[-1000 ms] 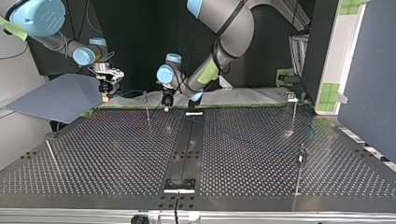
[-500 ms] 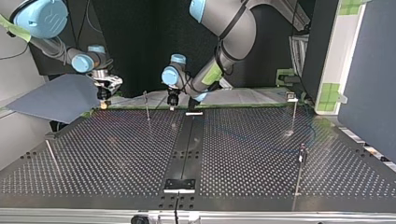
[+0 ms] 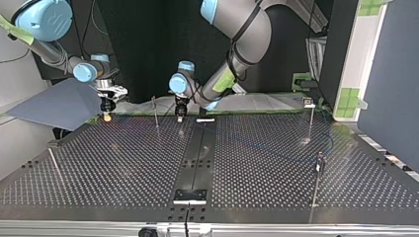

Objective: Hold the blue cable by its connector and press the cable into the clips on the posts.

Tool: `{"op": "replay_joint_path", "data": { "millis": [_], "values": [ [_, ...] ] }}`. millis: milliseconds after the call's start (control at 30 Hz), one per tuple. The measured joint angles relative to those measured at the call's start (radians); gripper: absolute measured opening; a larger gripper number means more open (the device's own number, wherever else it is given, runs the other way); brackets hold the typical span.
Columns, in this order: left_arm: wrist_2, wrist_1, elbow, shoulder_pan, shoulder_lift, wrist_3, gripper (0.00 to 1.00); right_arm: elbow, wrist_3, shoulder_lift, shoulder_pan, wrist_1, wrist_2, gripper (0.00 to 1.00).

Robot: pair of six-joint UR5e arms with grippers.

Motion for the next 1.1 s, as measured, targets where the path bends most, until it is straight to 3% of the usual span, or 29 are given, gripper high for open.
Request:
{"op": "replay_joint_path", "data": {
  "millis": [100, 167, 200, 267, 300, 333, 367, 400, 433, 800, 1100],
  "values": [
    [-0.010, -0.001, 0.011, -0.002, 0.000, -0.004, 0.12, -0.010, 0.004, 0.001, 0.001, 0.008, -0.001, 0.00],
    [-0.012, -0.003, 0.015, -0.003, 0.000, -0.005, 0.22, -0.015, 0.007, 0.001, 0.001, 0.010, -0.001, 0.00],
    [-0.012, -0.004, 0.016, -0.004, 0.000, -0.005, 0.22, -0.017, 0.008, 0.001, 0.001, 0.010, -0.001, 0.00],
    [-0.008, -0.008, 0.018, -0.004, 0.000, -0.005, 0.46, -0.019, 0.010, 0.002, 0.001, 0.011, -0.001, 0.00],
    [-0.004, -0.010, 0.018, -0.005, 0.000, -0.005, 0.46, -0.020, 0.010, 0.002, 0.001, 0.011, -0.001, 0.00],
    [0.003, -0.012, 0.018, -0.005, 0.000, -0.005, 0.59, -0.020, 0.010, 0.003, 0.001, 0.011, -0.001, 0.00],
    [0.009, -0.014, 0.017, -0.005, 0.000, -0.004, 0.79, -0.021, 0.011, 0.003, 0.001, 0.011, -0.001, 0.00],
    [0.013, -0.015, 0.016, -0.005, 0.000, -0.003, 0.79, -0.021, 0.011, 0.003, 0.001, 0.011, -0.001, 0.00],
    [0.017, -0.016, 0.014, -0.005, 0.000, -0.001, 1.00, -0.021, 0.011, 0.003, 0.001, 0.011, -0.002, 0.00],
    [-0.023, -0.095, -0.010, -0.018, 0.007, 0.074, 1.00, -0.021, 0.015, 0.005, 0.001, 0.011, -0.004, 0.00],
    [0.036, -0.096, -0.094, -0.084, 0.072, 0.150, 1.00, -0.021, 0.017, 0.007, 0.001, 0.012, -0.003, 0.00]
  ]
}}
